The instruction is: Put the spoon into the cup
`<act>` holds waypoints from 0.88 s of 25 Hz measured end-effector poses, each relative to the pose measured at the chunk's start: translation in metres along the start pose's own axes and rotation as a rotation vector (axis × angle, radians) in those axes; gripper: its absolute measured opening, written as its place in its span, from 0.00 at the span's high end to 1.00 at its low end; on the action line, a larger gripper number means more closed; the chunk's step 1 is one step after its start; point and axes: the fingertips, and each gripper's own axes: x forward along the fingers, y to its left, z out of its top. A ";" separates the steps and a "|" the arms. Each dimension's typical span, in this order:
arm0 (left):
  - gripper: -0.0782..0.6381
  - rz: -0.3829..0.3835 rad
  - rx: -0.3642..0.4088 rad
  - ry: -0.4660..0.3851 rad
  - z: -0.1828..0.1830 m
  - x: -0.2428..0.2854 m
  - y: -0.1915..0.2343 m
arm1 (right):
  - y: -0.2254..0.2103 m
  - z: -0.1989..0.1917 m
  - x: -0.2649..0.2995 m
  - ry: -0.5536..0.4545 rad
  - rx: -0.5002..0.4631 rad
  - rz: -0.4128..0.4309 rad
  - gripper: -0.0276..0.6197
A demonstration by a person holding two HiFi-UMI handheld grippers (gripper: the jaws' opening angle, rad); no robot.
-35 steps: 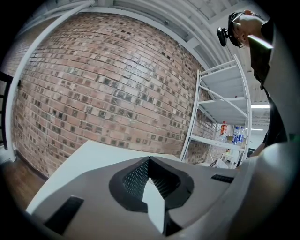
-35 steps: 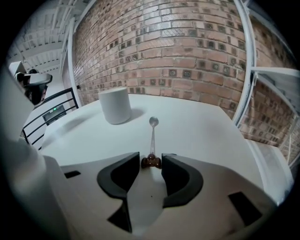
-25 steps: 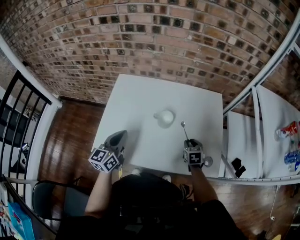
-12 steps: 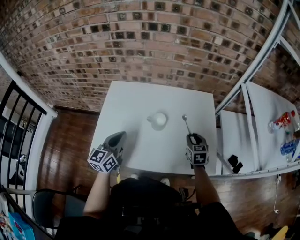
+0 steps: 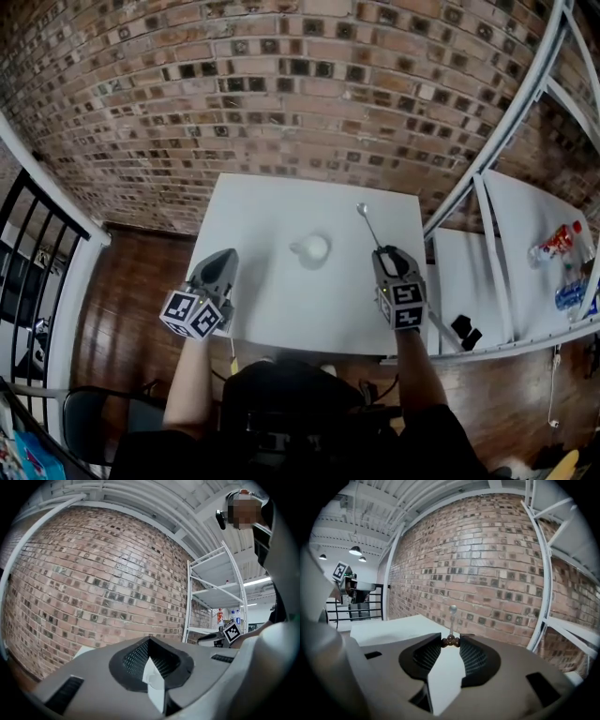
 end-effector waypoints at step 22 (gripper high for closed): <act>0.89 0.095 -0.043 0.043 -0.024 -0.035 0.020 | 0.085 -0.067 0.049 0.231 -0.123 0.369 0.76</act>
